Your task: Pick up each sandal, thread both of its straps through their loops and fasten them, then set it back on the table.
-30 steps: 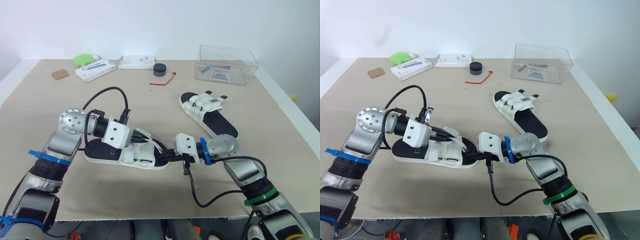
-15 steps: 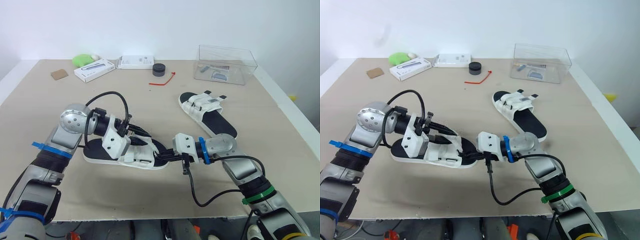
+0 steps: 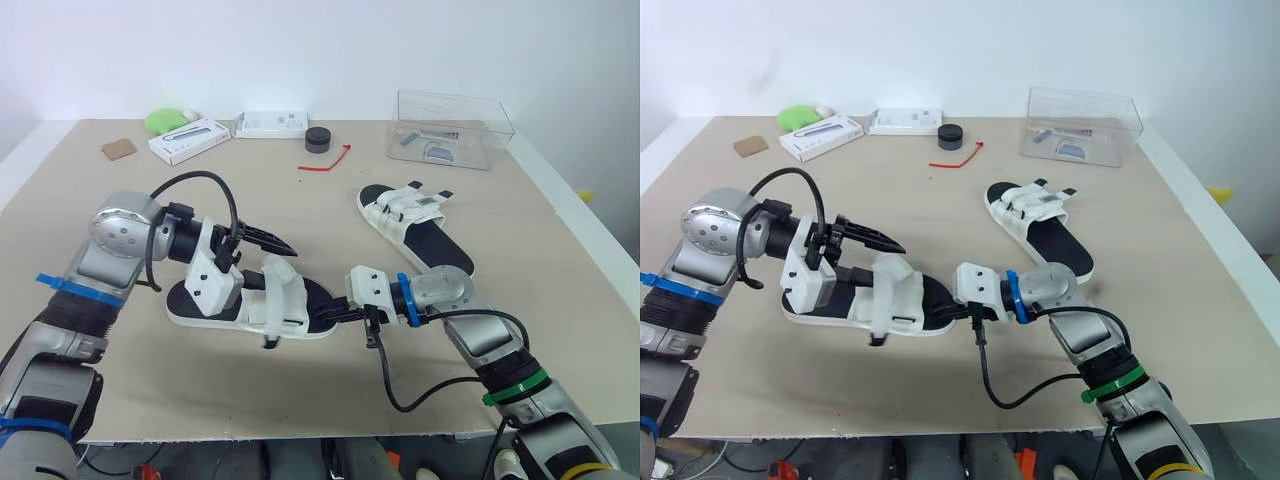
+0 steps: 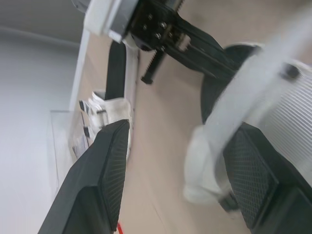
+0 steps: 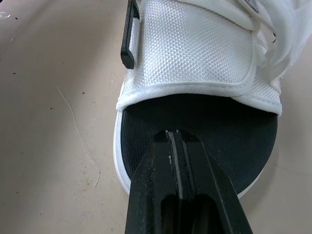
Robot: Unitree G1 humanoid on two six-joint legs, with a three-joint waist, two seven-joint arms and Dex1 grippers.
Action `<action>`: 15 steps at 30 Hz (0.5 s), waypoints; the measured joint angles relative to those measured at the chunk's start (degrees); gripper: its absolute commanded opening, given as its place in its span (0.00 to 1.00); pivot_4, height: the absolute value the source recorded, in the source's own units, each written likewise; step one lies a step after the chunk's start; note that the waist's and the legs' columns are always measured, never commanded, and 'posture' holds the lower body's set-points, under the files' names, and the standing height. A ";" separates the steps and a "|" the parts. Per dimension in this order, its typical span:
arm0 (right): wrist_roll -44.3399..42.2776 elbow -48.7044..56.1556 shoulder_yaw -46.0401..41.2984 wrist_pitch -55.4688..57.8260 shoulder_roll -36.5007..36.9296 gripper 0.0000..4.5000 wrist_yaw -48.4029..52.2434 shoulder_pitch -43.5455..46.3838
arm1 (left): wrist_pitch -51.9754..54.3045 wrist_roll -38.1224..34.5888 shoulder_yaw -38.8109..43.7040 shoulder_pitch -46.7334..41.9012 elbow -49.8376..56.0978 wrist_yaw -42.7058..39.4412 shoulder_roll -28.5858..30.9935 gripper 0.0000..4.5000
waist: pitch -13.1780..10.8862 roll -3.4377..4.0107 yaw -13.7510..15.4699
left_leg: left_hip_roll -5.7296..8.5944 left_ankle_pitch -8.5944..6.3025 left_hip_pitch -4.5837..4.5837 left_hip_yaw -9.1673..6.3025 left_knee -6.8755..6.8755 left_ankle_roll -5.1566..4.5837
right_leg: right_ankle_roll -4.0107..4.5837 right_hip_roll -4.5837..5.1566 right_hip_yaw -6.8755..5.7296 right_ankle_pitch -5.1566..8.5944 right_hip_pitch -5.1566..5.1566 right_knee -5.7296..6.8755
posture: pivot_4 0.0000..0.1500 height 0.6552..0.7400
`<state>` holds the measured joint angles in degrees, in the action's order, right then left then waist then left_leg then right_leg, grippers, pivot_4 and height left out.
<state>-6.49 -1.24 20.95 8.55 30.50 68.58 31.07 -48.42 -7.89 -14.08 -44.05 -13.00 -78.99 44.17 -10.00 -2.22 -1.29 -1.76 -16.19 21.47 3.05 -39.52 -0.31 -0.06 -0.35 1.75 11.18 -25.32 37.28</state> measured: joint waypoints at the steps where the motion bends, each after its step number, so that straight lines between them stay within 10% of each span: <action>1: 0.00 -0.19 0.00 -0.14 -0.03 0.00 0.13 0.08 | 1.34 -0.33 0.07 0.85 1.07 0.00 0.71 0.64 | 0.00 0.00 0.00 | -0.01 0.00 0.00 0.00 0.00 0.00 | 0.00 0.00 -0.01 0.00 0.00 0.00 | 1.00 1.00; 15: 0.07 -1.64 0.40 -0.92 -0.78 0.00 1.17 1.06 | 48.57 -14.17 0.70 11.26 23.67 -0.17 10.80 0.64 | -0.01 0.00 -0.09 | -0.07 0.00 -0.03 -0.03 0.00 0.00 | -0.16 -0.21 0.01 0.18 -0.03 0.02 | 1.00 1.00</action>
<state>-6.42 -2.88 21.35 7.63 29.72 69.75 32.12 0.15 -22.06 -13.38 -32.79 10.67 -79.16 54.97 -10.01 -2.22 -1.39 -1.83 -16.19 21.44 3.03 -39.52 -0.31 -0.21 -0.56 1.76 11.36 -25.35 37.30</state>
